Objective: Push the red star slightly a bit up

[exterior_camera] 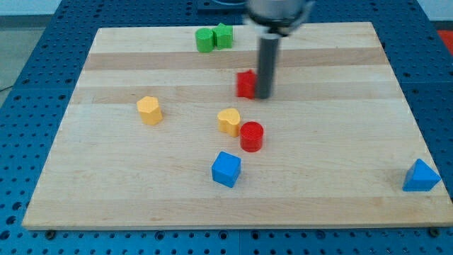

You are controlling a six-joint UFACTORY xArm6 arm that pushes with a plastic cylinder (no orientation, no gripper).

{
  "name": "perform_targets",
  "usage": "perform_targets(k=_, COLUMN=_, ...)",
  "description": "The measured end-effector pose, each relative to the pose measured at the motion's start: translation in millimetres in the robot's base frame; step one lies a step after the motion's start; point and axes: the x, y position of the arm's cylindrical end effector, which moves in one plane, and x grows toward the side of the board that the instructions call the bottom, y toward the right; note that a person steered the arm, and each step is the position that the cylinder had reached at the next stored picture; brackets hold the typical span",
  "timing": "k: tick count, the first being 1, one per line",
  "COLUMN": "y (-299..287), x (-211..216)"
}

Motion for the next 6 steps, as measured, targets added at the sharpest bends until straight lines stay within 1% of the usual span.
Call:
perform_targets(k=1, y=-79.8, x=-11.1)
perform_targets(k=2, y=-63.2, x=-8.5)
perform_targets(k=3, y=3.5, x=4.4)
perform_targets(k=4, y=30.5, x=-18.6)
perform_targets(k=5, y=-38.0, x=-29.4)
perform_targets(k=6, y=-157.8, x=-30.2)
